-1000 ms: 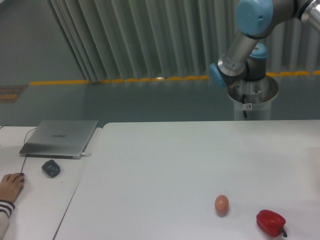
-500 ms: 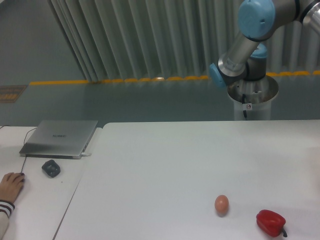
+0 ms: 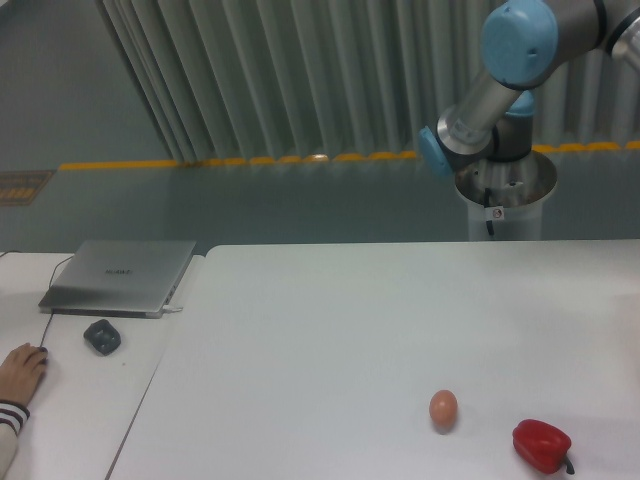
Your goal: Place the green pepper on the table
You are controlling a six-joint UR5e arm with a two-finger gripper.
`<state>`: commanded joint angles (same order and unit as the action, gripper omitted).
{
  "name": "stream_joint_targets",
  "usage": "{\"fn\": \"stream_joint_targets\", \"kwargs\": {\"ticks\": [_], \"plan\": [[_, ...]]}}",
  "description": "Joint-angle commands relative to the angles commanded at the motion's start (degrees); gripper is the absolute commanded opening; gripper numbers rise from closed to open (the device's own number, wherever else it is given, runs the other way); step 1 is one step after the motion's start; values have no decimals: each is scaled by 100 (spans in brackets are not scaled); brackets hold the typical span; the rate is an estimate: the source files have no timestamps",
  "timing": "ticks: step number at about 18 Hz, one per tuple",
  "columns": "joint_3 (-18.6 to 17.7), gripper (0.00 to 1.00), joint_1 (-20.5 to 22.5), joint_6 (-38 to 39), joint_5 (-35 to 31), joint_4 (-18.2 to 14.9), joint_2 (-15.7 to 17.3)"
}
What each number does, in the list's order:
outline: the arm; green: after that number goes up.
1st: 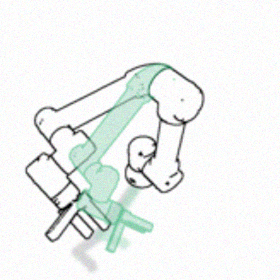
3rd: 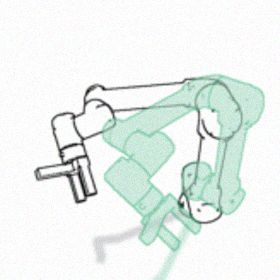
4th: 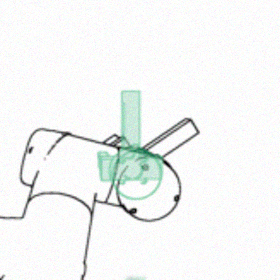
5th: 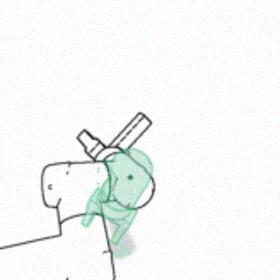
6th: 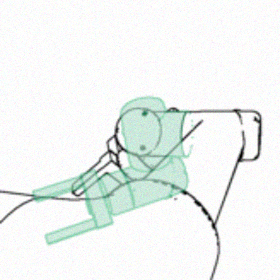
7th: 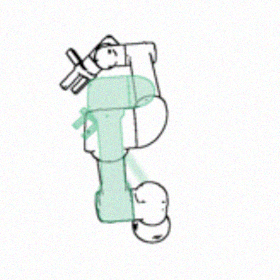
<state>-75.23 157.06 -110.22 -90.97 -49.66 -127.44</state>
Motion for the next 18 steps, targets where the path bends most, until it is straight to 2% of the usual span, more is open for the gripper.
{"fn": "stream_joint_targets", "kwargs": {"ticks": [8, 11, 18], "plan": [[114, 100, 9, 9, 0, 9, -53], [53, 100, 26, 18, 0, 245, -70], [18, 100, 114, 17, -149, 246, -97]]}}
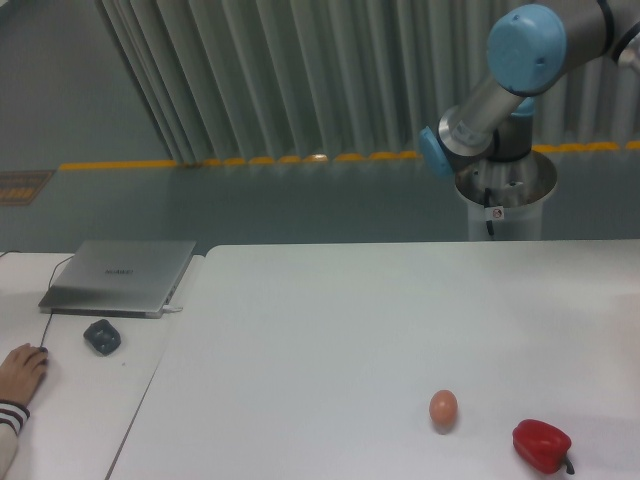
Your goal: Place the green pepper on the table
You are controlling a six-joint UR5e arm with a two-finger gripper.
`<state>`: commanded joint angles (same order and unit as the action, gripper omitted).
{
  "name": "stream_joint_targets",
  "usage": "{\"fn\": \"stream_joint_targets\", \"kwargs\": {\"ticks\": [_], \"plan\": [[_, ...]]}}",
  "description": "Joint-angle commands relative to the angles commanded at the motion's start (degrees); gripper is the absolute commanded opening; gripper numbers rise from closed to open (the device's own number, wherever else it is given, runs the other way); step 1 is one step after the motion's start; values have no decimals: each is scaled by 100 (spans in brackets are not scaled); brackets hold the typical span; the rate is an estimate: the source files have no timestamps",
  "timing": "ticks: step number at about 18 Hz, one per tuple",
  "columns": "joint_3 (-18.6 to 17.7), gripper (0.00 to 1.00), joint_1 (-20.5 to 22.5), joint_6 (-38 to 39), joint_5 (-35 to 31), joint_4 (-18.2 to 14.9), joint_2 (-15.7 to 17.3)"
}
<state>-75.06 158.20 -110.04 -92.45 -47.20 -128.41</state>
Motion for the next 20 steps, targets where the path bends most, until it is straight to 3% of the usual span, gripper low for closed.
{"fn": "stream_joint_targets", "kwargs": {"ticks": [1, 4, 10, 11, 16, 20], "plan": [[-26, 99, 0, 9, -97, 9, 9], [-53, 71, 9, 9, -159, 9, 26], [-79, 65, -9, 18, -194, -53, 193], [-79, 55, -17, 18, -203, -70, 211], [-70, 54, -52, 184, -159, -351, 395], [-70, 54, -245, 491, -115, -1009, 685]]}}
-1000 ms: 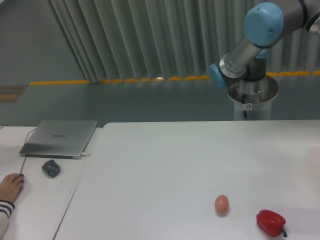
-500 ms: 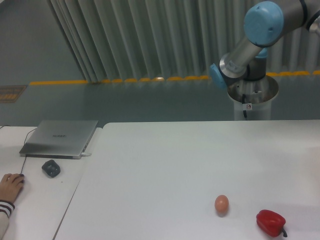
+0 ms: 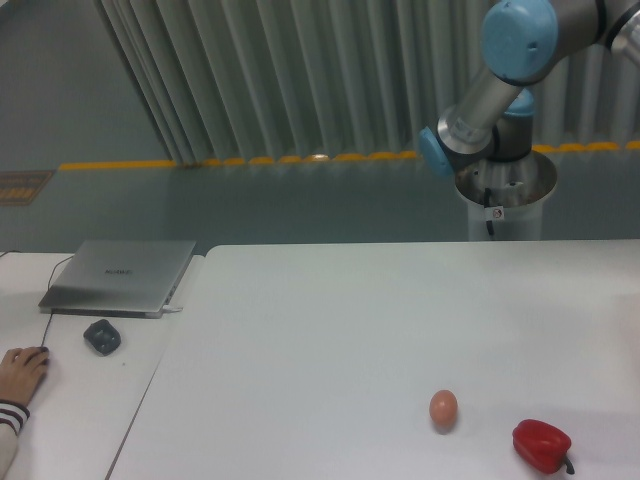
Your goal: Place the green pepper on the table
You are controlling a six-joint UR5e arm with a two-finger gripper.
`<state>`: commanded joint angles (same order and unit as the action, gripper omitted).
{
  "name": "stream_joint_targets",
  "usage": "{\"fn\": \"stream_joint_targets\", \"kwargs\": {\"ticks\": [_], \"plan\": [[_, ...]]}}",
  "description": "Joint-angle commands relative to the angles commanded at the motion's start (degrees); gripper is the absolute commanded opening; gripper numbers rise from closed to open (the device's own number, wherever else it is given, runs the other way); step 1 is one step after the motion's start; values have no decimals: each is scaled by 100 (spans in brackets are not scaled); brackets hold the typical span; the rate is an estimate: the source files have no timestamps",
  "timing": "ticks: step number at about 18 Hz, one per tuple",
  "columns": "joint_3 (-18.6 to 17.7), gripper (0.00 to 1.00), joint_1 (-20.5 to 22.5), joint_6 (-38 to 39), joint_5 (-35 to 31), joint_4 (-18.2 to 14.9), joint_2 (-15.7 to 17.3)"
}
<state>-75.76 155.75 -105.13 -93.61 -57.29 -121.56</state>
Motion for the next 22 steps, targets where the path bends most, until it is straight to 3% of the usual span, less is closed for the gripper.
{"fn": "stream_joint_targets", "kwargs": {"ticks": [7, 12, 22], "plan": [[-9, 54, -369, 826, 1088, -1249, 484], [-394, 54, -983, 1617, 1187, -1224, 519], [-826, 55, -1687, 2075, 862, -1100, 555]]}}
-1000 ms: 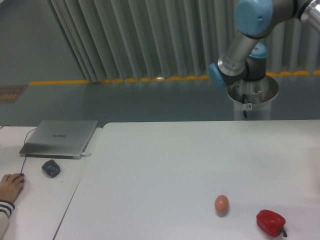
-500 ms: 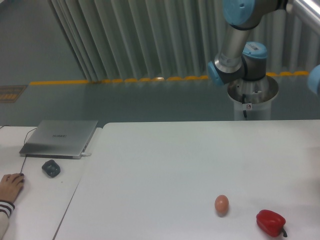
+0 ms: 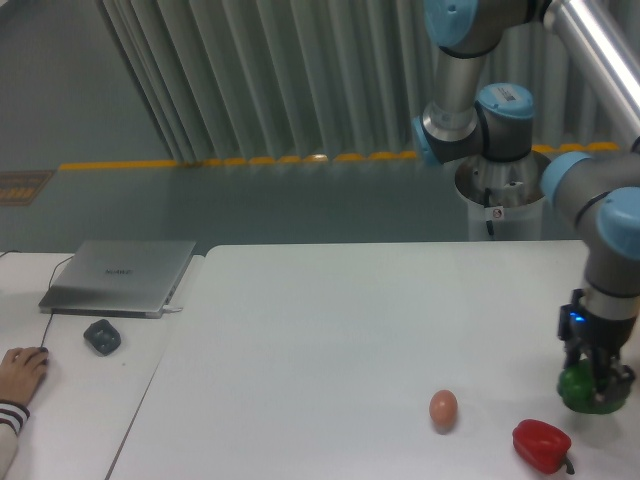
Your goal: Place the green pepper on the table
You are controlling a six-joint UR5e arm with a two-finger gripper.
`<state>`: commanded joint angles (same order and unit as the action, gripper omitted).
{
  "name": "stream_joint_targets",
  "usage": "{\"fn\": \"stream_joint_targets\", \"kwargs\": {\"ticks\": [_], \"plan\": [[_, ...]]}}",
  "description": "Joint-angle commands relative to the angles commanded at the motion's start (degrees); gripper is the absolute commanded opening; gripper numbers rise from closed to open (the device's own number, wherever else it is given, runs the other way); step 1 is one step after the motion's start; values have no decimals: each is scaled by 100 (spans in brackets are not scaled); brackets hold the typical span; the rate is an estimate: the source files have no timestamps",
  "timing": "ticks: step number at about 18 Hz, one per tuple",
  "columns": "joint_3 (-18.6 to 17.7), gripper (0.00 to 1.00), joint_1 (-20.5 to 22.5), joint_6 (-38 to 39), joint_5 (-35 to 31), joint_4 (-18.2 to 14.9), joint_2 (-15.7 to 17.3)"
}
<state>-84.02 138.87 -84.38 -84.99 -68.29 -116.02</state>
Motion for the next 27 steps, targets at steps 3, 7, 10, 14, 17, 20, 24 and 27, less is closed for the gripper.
{"fn": "stream_joint_targets", "kwargs": {"ticks": [3, 7, 10, 14, 17, 20, 24, 27], "plan": [[-61, 76, -44, 36, -114, 9, 0], [-97, 100, -44, 1, -308, 44, 17], [-114, 100, -44, 27, -369, 53, 79], [-62, 100, -44, 36, -369, 192, 105], [-9, 100, -53, -61, -440, 746, 202], [53, 100, -53, -297, -614, 791, 202], [53, 100, -44, -614, -818, 791, 228], [44, 100, -18, -685, -844, 791, 264]]}}
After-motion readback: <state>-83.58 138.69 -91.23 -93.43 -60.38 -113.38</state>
